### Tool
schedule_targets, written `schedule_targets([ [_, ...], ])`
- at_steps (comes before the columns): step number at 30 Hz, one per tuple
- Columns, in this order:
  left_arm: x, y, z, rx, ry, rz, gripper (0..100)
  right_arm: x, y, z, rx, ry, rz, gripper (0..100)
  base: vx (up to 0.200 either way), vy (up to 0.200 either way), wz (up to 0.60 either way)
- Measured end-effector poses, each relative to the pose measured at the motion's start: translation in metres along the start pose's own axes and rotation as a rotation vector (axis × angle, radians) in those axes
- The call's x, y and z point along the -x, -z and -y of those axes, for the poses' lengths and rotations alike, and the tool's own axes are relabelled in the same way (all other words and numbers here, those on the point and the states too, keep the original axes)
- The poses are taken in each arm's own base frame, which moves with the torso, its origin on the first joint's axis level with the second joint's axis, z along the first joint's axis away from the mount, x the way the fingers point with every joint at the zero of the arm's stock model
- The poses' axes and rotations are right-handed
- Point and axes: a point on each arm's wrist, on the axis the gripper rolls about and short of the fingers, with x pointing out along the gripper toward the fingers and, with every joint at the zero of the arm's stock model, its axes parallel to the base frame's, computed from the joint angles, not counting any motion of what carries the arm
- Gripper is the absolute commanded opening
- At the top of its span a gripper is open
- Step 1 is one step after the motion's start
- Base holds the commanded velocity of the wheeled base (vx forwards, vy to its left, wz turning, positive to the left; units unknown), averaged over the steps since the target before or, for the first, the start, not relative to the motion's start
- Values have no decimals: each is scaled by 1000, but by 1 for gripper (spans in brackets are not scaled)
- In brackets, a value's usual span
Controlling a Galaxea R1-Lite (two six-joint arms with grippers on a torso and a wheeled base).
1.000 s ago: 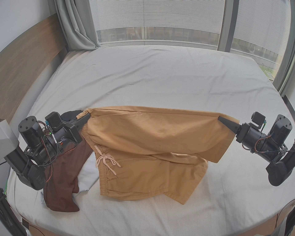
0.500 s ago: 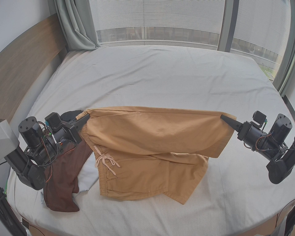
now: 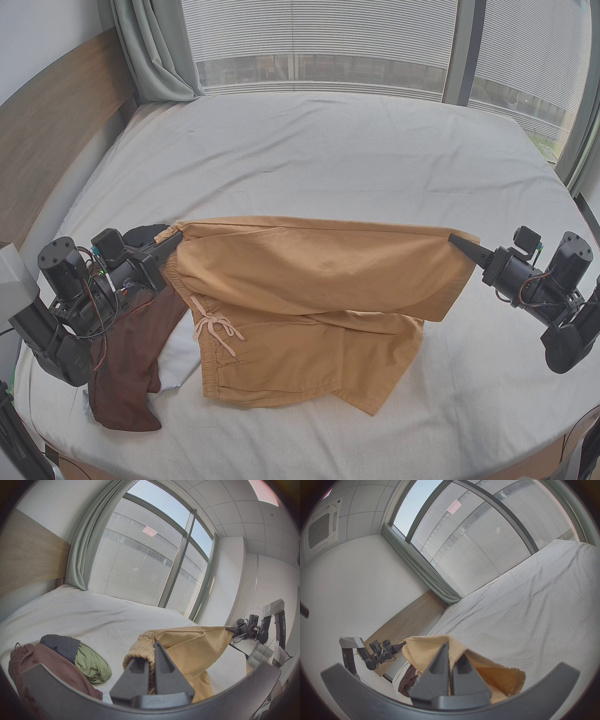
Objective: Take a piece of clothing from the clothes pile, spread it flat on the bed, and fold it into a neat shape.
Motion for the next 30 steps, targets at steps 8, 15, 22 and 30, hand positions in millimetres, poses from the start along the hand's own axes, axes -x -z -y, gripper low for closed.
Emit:
schedule_targets([
  [8, -1, 0, -1, -2, -1, 0, 0, -1, 0, 1, 0, 3, 0, 0, 0, 0, 0],
  [15, -1, 0, -2, -2, -3, 2, 0, -1, 2, 3, -1, 6, -4, 0, 0, 0, 0],
  [22, -1, 1, -3, 5, -7, 0, 0, -2, 3, 4, 18, 6, -7, 0, 0, 0, 0],
  [30, -6, 8, -6, 23, -17, -13, 0, -11, 2, 9, 26, -1, -1, 0, 0, 0, 0],
])
